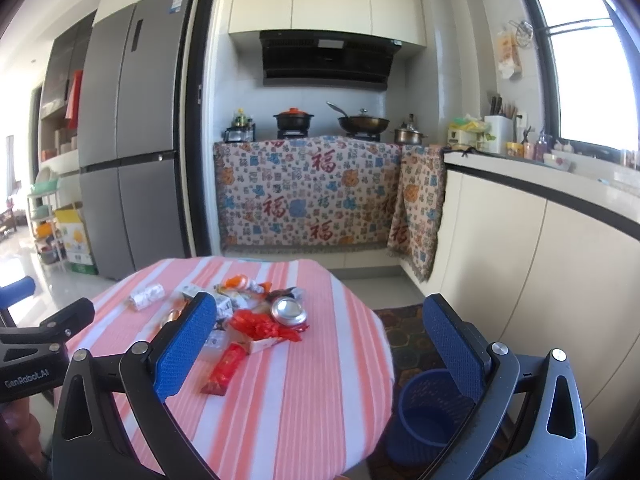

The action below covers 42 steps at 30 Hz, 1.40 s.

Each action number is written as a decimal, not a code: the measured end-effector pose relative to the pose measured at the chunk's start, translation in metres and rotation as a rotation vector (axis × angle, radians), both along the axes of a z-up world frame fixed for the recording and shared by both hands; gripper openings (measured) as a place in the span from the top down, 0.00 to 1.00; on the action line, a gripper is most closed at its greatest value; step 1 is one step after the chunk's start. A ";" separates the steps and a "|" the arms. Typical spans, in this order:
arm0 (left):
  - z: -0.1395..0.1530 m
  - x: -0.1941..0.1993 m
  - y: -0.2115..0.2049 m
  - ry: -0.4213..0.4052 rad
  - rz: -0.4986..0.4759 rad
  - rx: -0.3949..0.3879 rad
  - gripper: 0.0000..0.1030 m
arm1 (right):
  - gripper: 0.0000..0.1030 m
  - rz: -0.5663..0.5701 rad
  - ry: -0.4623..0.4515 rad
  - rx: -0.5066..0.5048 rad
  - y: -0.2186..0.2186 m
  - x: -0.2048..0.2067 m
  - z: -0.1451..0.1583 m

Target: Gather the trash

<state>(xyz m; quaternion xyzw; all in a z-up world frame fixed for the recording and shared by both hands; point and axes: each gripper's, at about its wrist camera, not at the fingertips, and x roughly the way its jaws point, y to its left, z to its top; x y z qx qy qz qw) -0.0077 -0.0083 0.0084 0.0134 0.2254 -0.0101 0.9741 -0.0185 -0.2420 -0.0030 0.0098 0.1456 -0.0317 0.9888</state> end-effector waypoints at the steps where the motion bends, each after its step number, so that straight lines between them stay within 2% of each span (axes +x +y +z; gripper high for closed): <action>1: 0.000 0.000 0.000 0.000 0.000 0.000 0.00 | 0.00 0.001 0.001 0.000 0.000 0.000 0.000; 42: -0.004 -0.002 0.009 0.008 0.009 0.002 0.00 | 0.00 0.014 0.014 -0.006 0.005 0.001 -0.004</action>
